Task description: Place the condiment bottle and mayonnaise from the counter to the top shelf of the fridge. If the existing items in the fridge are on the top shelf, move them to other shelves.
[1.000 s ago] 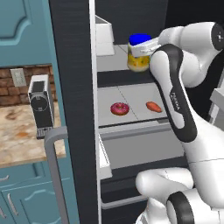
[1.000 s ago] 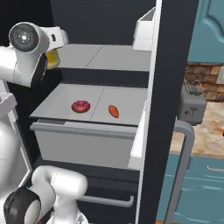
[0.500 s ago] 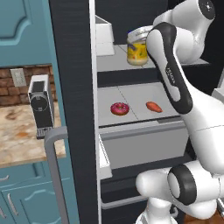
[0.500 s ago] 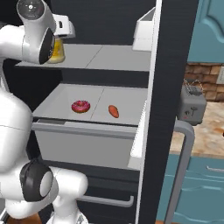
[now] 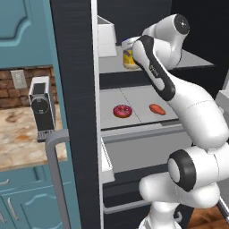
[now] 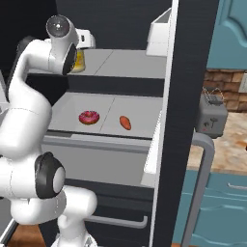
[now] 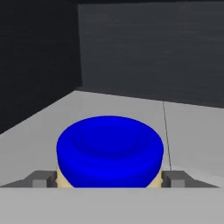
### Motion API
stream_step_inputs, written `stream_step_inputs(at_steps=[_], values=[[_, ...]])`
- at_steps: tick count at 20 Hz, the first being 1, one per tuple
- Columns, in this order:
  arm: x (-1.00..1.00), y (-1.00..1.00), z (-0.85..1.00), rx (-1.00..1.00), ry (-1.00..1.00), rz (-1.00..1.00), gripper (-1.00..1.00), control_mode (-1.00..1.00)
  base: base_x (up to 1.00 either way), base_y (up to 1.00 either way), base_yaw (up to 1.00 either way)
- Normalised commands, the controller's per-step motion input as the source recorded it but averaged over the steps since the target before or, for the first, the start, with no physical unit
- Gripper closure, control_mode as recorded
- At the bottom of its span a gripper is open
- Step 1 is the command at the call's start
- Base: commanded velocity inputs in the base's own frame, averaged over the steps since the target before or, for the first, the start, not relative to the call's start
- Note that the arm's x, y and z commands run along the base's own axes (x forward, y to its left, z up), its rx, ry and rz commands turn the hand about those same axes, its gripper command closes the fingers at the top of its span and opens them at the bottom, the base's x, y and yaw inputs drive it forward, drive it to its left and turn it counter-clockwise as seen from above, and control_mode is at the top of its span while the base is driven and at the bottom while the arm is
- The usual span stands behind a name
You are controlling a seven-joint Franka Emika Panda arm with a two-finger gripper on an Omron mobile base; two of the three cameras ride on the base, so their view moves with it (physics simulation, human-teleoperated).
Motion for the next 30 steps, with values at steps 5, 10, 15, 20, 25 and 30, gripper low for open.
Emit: stream_step_inputs(at_steps=[5, 10, 15, 20, 25, 30], values=[[1.0, 0.0, -0.33, 0.05, -0.02, -0.07, 1.0, -1.0, 0.0, 0.0, 0.0], [0.99, 0.0, -0.44, 0.07, 0.0, -0.04, 1.0, -1.0, 0.0, 0.0, 0.0], [0.28, -0.01, -0.25, 0.01, 0.0, 0.0, -1.0, -1.0, 0.0, 0.0, 0.0], [0.0, 0.0, 0.0, 0.0, 0.0, 0.0, -1.0, -1.0, 0.0, 0.0, 0.0], [-0.25, 0.0, 0.0, 0.0, 0.0, 0.0, -1.0, -1.0, 0.0, 0.0, 0.0], [-0.31, 0.0, 0.02, 0.0, -0.07, 0.0, -1.0, -1.0, 0.0, 0.0, 0.0]])
